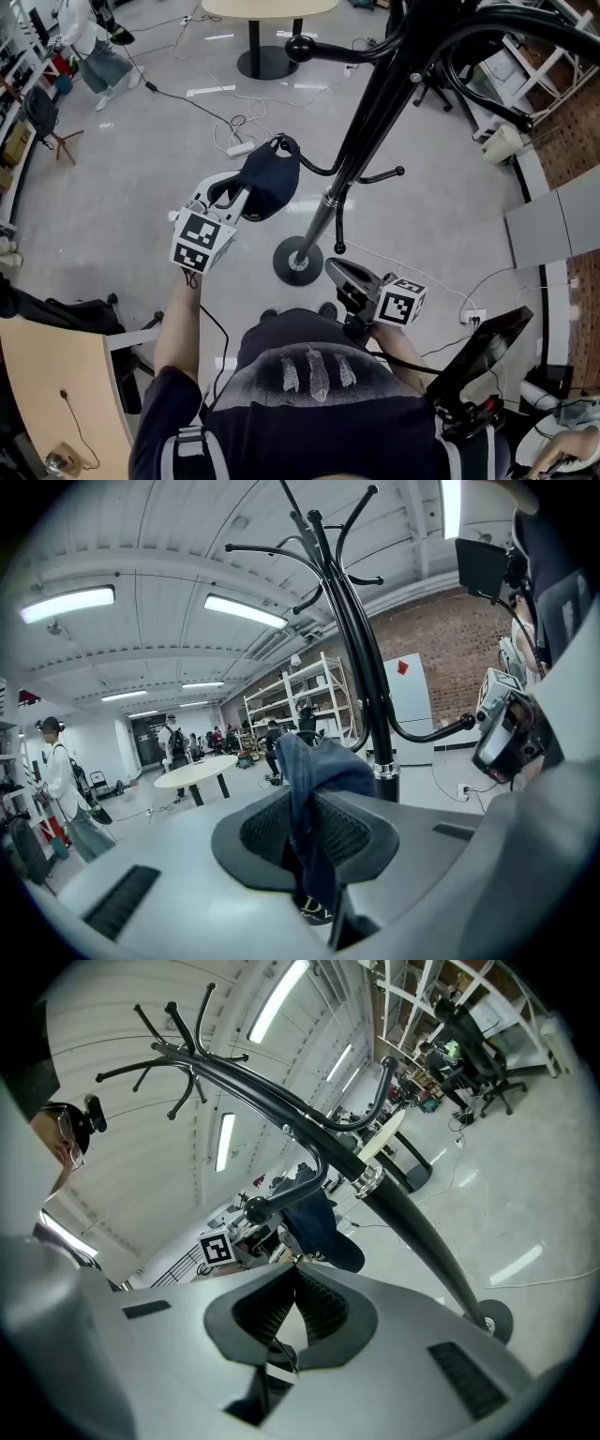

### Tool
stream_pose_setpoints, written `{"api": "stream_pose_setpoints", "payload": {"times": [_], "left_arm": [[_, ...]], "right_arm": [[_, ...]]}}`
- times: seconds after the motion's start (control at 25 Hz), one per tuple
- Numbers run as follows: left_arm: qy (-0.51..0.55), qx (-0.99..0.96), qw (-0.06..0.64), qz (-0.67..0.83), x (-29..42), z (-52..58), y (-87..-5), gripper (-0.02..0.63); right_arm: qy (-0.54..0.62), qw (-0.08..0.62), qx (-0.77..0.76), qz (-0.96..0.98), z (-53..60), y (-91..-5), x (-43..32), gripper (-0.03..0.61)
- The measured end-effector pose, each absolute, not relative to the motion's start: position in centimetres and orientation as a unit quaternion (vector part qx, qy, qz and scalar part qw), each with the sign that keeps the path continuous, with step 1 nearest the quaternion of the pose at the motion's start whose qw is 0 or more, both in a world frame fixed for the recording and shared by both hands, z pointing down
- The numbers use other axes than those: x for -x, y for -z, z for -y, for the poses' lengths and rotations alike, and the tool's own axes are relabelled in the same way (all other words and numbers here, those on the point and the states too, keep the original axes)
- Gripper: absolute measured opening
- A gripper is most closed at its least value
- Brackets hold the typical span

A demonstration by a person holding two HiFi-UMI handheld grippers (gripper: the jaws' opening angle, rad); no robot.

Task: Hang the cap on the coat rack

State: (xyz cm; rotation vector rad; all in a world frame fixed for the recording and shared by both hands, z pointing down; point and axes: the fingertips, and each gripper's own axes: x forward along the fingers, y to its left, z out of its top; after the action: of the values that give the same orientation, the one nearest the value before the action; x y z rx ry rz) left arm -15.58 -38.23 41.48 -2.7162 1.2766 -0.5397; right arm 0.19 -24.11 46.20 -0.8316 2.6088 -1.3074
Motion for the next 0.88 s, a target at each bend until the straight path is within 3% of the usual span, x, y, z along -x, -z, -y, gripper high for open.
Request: {"api": "stream_pose_setpoints", "payload": {"times": [0.88], "left_arm": [[0.176,0.891,-0.035,-0.416,15.7,41.2,-44.8,0.066]], "right_arm": [[0.440,0.061,0.274,-0.853,23.5,-47.0,-1.0,0.006]]}}
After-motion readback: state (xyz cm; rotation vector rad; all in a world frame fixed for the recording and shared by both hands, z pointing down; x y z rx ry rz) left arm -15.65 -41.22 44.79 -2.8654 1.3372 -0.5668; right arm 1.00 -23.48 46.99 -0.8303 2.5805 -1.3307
